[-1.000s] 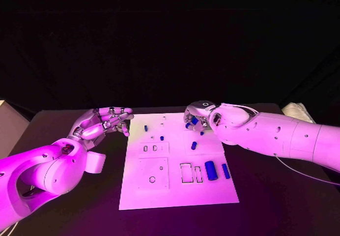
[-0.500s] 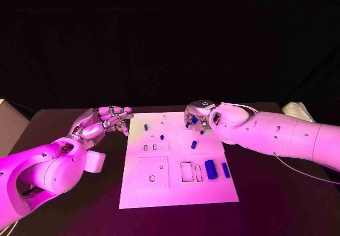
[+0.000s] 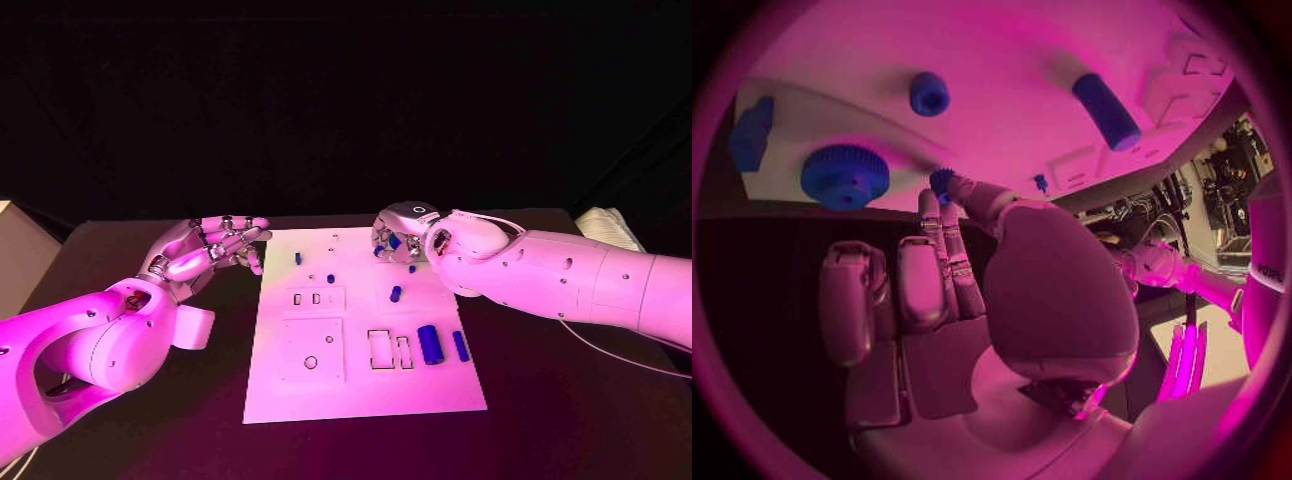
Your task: Assemble the parts on the task board
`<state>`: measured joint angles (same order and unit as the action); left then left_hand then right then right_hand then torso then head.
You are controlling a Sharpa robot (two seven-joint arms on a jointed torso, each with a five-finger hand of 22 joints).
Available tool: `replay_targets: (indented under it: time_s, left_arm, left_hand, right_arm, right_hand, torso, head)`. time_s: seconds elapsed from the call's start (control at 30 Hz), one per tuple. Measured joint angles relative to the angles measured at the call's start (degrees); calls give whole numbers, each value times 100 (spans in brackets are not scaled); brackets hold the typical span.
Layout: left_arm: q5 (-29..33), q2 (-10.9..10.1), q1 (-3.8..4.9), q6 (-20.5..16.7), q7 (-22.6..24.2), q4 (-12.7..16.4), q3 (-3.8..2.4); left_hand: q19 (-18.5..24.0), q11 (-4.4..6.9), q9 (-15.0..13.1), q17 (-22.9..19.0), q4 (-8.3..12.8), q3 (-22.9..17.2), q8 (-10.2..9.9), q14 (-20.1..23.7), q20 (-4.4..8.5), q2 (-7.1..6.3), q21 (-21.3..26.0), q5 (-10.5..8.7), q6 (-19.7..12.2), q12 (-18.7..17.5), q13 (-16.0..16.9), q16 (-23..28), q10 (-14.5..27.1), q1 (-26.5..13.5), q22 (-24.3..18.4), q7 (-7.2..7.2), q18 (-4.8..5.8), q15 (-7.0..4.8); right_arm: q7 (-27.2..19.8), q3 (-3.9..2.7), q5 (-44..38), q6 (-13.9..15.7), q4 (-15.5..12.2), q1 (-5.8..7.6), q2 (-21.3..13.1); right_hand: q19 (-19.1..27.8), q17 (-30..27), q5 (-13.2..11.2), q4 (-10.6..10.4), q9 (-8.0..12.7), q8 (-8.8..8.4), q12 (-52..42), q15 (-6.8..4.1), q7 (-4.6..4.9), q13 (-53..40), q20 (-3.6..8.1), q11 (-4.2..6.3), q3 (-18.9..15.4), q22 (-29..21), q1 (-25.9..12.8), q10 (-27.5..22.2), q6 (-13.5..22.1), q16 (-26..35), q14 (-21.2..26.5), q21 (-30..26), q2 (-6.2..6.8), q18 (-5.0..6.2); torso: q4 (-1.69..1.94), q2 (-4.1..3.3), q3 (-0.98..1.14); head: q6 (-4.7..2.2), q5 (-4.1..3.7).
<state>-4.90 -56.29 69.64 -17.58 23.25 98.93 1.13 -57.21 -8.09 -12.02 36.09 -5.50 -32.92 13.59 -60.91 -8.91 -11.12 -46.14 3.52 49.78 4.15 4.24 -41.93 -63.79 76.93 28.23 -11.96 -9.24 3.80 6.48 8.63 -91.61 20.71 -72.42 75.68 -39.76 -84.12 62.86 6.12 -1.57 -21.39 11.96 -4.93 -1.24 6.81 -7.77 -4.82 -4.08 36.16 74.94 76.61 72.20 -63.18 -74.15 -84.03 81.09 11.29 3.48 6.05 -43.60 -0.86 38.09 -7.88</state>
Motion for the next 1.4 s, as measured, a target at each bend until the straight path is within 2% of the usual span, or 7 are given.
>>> replay_targets:
  time_s: [0.23, 0.53, 0.97, 1.2, 1.4]
  left_arm:
    - [0, 1, 0, 2, -1, -19, 0]
    - [0, 14, 1, 5, -2, -25, 0]
    - [-1, 63, 1, 17, -5, -14, 0]
    - [-2, 58, 2, 22, -10, 2, 0]
    - [-3, 51, 2, 24, -13, 7, 0]
  left_hand:
    - [0, 0, 0, 0, -4, -4, 0, 0, 0, 0, 0, 0, 0, 0, 0, 0, 0, 0, 0, 0, -1, 0]
    - [0, 0, -6, 0, -4, -4, 0, 0, 0, 0, 0, 0, 0, 0, 0, 0, 0, 0, 9, 0, 0, 0]
    - [-1, 0, -5, 0, -4, -4, 0, 0, 0, 0, 1, 0, 0, 0, 0, 0, 0, 0, 8, 0, 0, 1]
    - [-1, 0, -5, 0, -4, -4, 0, -1, 0, 0, 1, 0, 0, 0, 0, 0, 0, 0, 8, 0, 0, 0]
    - [-1, 0, -5, 0, -4, -4, 0, -1, 0, 0, -18, 0, 0, 0, 0, 0, 0, 0, 8, 0, 0, 0]
  right_arm:
    - [151, -39, -19, 395, -57, 57, 96]
    - [346, -49, -132, 690, 158, 79, 500]
    - [419, -51, -183, 804, 865, 76, 1080]
    - [418, -52, -163, 797, 1049, 44, 1217]
    - [401, -51, -124, 766, 1080, -6, 1269]
  right_hand:
    - [0, 0, 77, 31, -23, -1, -2, 0, 0, -4, 0, 1, 30, -1, 0, 1, 1, 0, 0, 1, 0, 0]
    - [0, 4, 113, 47, -36, -6, -2, 0, 2, -41, 0, 2, 14, -2, 1, 1, 3, -21, 0, 23, 0, 0]
    - [0, 3, 155, 54, -50, 14, 9, 0, 8, -41, 0, 2, 6, -3, 1, 2, 12, -21, 0, 23, 1, 1]
    - [0, 2, 155, 54, -50, 14, 17, 1, 10, -40, 0, 2, 5, -3, 2, 2, 15, -21, 0, 22, 1, 1]
    - [1, 2, 155, 54, -62, 13, 36, 1, 13, -38, 0, 2, 4, -4, 2, 2, 21, -21, 0, 22, 1, 1]
  torso:
    - [0, 4, -4]
    - [9, 1, -5]
    - [45, -12, -14]
    - [79, -27, -25]
    - [104, -40, -35]
  head:
    - [-30, 4]
    - [-43, 22]
    - [-49, 24]
    - [-51, 19]
    - [-41, 10]
